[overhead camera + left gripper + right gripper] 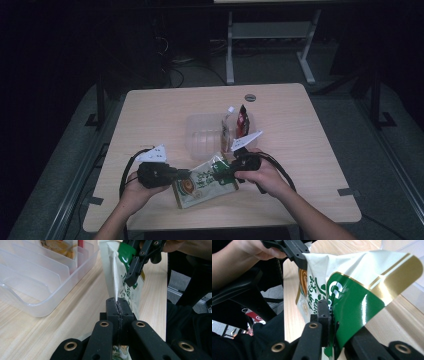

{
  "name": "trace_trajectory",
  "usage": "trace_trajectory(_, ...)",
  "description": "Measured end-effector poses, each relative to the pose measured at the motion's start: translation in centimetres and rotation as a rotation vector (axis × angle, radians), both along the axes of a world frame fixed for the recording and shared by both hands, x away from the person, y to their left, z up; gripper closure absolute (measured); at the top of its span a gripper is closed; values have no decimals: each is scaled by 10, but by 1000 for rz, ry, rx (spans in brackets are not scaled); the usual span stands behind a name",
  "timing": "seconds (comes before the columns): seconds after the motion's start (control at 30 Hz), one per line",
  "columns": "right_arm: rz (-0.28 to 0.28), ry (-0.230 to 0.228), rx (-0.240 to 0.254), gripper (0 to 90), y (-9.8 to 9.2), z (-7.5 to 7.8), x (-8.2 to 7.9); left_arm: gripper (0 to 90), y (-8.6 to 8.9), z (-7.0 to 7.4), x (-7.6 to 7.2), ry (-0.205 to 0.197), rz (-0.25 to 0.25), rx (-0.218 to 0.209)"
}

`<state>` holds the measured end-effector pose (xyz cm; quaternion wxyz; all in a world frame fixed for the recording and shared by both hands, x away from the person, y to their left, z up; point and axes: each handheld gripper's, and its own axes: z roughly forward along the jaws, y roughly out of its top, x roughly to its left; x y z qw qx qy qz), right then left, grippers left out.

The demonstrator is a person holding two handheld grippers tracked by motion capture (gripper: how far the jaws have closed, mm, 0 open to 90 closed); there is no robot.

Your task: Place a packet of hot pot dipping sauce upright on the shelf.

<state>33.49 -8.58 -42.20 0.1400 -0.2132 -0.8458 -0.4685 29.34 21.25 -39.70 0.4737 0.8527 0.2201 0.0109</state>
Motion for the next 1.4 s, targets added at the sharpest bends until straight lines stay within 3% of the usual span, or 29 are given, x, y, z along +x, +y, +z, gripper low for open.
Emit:
trace_trajectory(0.17,7,14,10,895,-3,3,0,847,-1,-1,1,-33,17,16)
trace_trajectory(0.33,7,6,2,896,-7,5,0,807,10,7,0,-65,79,-20)
trace_trajectory(0.43,9,12,25,897,-8,8,1,897,11,10,-1,-73,73,-10)
trace_trajectory(0.63,35,26,70,899,-8,18,-3,898,-10,9,3,-102,66,39)
trace_trajectory(0.93,75,-4,101,900,-2,35,-6,899,-48,7,15,-101,17,43)
trace_trajectory(1.07,90,-36,86,900,3,40,-5,899,-63,5,15,-96,-24,49)
trace_trajectory(1.17,93,-41,103,900,3,43,-4,899,-67,2,13,-90,-48,59)
trace_trajectory(1.4,76,-66,105,900,-2,51,-4,899,-56,5,15,-79,-24,38)
